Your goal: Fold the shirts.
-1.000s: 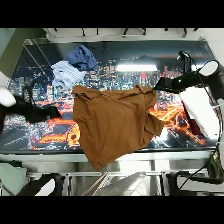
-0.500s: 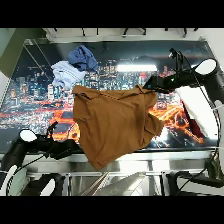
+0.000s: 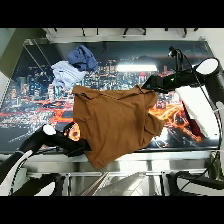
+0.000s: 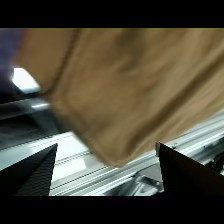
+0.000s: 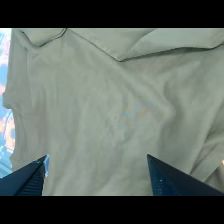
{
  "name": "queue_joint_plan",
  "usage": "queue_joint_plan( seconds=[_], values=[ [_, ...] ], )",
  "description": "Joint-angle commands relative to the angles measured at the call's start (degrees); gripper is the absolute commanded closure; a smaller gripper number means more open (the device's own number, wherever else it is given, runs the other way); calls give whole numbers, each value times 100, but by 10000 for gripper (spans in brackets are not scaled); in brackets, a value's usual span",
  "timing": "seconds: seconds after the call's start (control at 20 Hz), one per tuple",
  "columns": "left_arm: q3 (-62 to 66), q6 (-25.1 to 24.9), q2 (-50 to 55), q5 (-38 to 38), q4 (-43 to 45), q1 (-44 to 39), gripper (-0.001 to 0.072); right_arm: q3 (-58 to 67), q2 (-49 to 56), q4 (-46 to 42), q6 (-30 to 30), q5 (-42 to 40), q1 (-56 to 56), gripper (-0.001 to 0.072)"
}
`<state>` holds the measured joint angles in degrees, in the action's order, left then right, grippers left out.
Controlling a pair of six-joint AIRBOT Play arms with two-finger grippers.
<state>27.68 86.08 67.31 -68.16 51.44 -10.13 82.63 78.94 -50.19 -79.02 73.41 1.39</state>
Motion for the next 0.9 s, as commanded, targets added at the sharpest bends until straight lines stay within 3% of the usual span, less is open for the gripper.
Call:
queue_joint_plan(
  seconds=[0.0, 0.1, 0.15, 0.25, 0.3, 0.45, 0.65, 0.85],
  values=[
    [199, -22, 490, 457, -166, -494, 8, 2, -24, -11, 2, 24, 7, 13],
    [68, -201, 531, 684, -748, -645, 9, 2, -24, -13, 4, 46, 2, 13],
    [-17, -286, 509, 741, -977, -693, 104, 2, -24, -17, 20, 66, 0, 13],
    [-133, -448, 317, 800, -1095, -708, 602, 2, -24, -61, 20, 96, 0, 13],
    [-127, -551, 114, 796, -1010, -660, 694, 2, -24, -127, 20, 144, 2, 13],
    [68, -358, -592, 503, -654, 66, 694, -22, -26, -616, 20, 697, 0, 13],
    [590, -332, -1303, -328, 339, 1952, 694, -599, -289, -1694, 17, 1045, -94, 14],
    [614, -848, -1314, -645, 426, 3180, 694, -2002, -636, -1703, 15, 813, -291, 14]
  ],
)
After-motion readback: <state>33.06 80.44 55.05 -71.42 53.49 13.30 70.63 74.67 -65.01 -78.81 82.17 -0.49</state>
